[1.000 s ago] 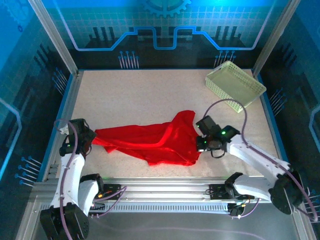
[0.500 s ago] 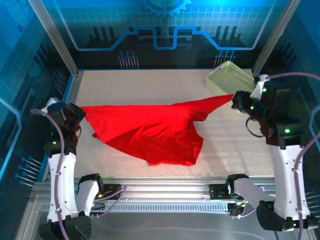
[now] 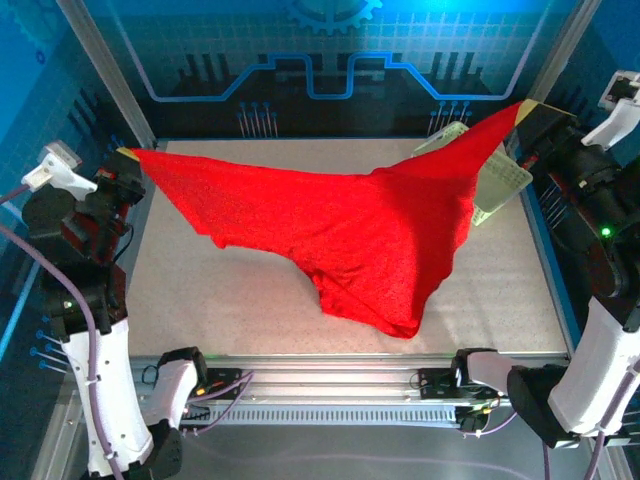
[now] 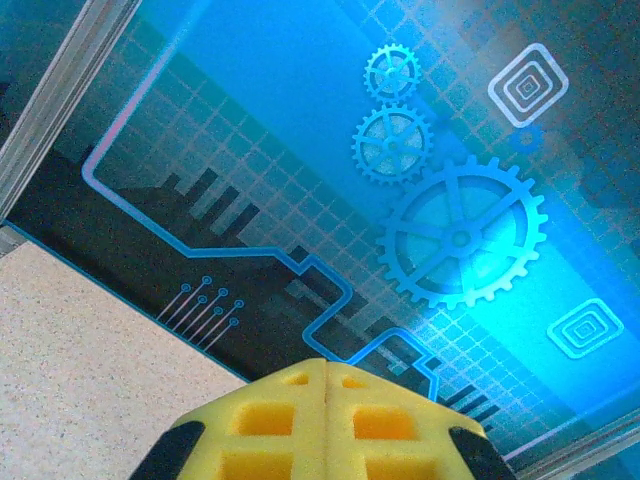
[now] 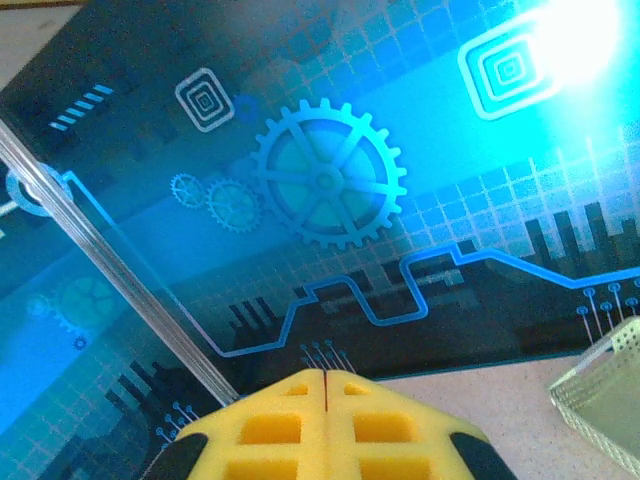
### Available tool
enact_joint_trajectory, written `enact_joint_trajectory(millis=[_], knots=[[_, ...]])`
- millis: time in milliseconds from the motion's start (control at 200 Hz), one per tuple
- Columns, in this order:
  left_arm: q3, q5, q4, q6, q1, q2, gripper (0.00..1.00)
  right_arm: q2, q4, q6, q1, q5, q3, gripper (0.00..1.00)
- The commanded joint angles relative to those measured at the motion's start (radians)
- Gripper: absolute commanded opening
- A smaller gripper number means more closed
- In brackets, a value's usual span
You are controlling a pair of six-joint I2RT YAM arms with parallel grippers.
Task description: Fold the inside-out t-shirt
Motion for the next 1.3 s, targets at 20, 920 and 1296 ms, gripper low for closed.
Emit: enact_joint_trajectory(millis=[20,920,1296], knots=[[-0.043,0.006,-0.018,0.035,0.014,0.013,0.0,0.018,-0.026,-0.01,-0.015,0.019,-0.071,0.0],[-0.106,0.174,0.049,0.068,0.013,0.073,0.0,0.058,0.122,-0.103,-0.021,0.065,-0.003,0.0],[-0.085,0.242,-0.036,0.11,0.014,0.228,0.0,0.091,0.117,-0.118,-0.022,0.042,-0.079,0.0]])
